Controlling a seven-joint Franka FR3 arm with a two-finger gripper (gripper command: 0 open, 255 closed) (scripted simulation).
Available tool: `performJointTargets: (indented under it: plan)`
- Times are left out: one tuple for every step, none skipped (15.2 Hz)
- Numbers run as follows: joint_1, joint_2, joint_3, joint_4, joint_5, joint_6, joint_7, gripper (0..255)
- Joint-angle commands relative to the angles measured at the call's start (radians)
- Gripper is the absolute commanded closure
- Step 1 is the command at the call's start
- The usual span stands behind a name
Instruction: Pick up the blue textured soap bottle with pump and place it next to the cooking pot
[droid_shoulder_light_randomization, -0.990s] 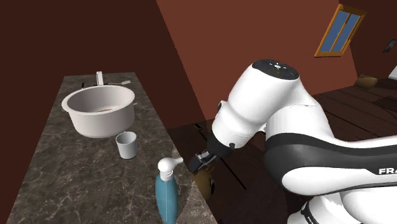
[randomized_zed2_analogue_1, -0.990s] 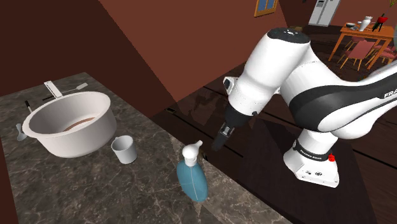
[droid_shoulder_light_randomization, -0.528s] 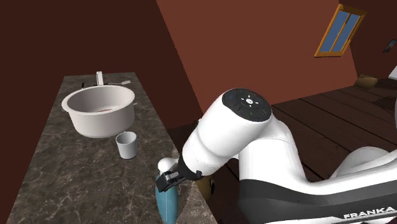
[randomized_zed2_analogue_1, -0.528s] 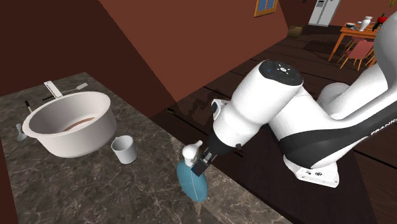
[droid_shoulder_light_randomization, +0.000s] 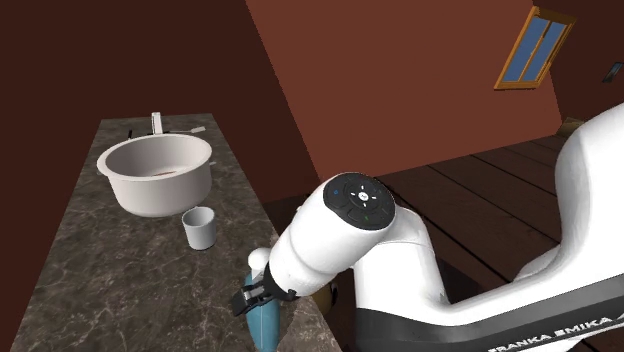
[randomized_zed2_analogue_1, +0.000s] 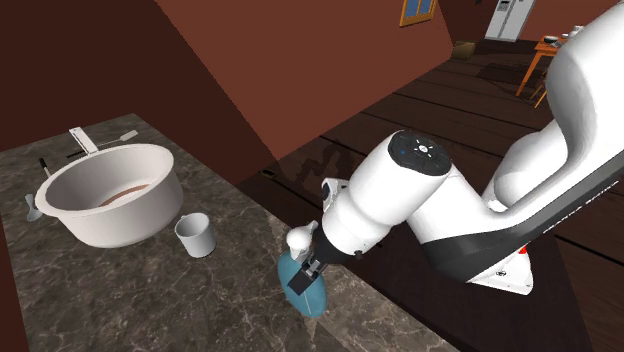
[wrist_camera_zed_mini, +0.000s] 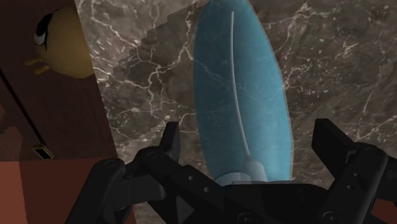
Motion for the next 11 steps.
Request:
performJointTargets:
  plan:
    - [-0.053, 0.024, 0.046, 0.004, -0.032, 0.023, 0.022, 0]
    - [-0.053, 0.024, 0.047, 0.004, -0.031, 0.023, 0.021, 0]
    - [-0.053, 0.024, 0.047, 0.004, -0.031, 0.023, 0.021, 0]
    - [-0.053, 0.024, 0.046, 0.004, -0.031, 0.023, 0.021, 0]
    - [-0.053, 0.024, 0.047, 0.004, -0.031, 0.023, 0.021, 0]
    - [-0.053, 0.024, 0.047, 0.004, -0.031, 0.023, 0.021, 0]
    - [-0.053, 0.024, 0.047, 0.004, -0.031, 0.023, 0.021, 0]
    - [-0.053, 0.024, 0.046, 0.003, -0.031, 0.023, 0.021, 0]
    - [-0.053, 0.024, 0.046, 0.003, -0.031, 0.023, 0.021, 255]
    - [-0.053, 0.024, 0.046, 0.003, -0.031, 0.023, 0.021, 255]
    - [-0.053, 0.024, 0.046, 0.003, -0.031, 0.023, 0.021, 255]
